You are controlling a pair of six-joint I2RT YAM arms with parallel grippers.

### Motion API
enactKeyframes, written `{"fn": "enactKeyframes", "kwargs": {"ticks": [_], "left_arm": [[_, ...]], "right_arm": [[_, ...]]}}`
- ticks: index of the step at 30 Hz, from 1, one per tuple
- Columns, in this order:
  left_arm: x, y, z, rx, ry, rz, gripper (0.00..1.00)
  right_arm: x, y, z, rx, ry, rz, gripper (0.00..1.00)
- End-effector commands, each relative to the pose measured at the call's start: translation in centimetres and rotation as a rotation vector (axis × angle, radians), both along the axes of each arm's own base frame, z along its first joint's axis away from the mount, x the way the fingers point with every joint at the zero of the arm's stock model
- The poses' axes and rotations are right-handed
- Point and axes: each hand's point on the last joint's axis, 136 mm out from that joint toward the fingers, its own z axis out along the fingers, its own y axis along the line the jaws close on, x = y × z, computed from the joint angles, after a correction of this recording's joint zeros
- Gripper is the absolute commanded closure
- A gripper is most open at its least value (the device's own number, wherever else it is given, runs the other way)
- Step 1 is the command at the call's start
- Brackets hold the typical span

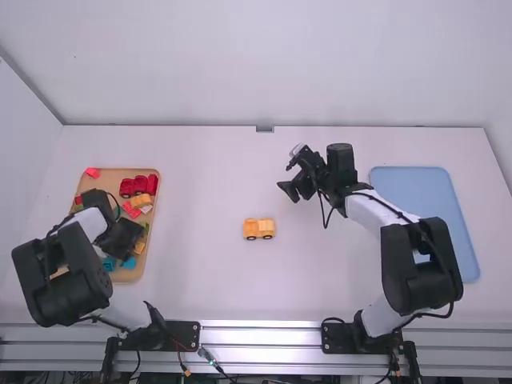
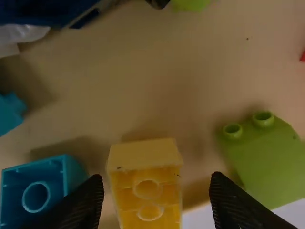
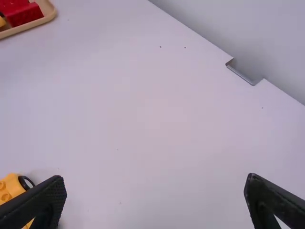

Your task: Assemble lego blocks to make yellow taxi

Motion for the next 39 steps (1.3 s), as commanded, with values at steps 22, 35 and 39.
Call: {"fn": "enactKeyframes", "kwargs": {"ticks": [22,35,39], "left_arm": [[-1.1,-1.9,-2.0,-0.061,-0.008,-0.017,0.51],[-1.2,-2.2,-1.9,-0.073,-0.006,-0.037,0.51],[-1.2,-2.2,-1.9,-0.072,-0.006,-0.038,0.57]], "right_arm": [[0.6,0.3,1.3,0.023,-0.017,-0.007,0.01],[0.6,0.3,1.3,0.022,-0.017,-0.007,0.01],[0.6,0.2,1.3,0.021,-0.017,-0.008,0.01]]}}
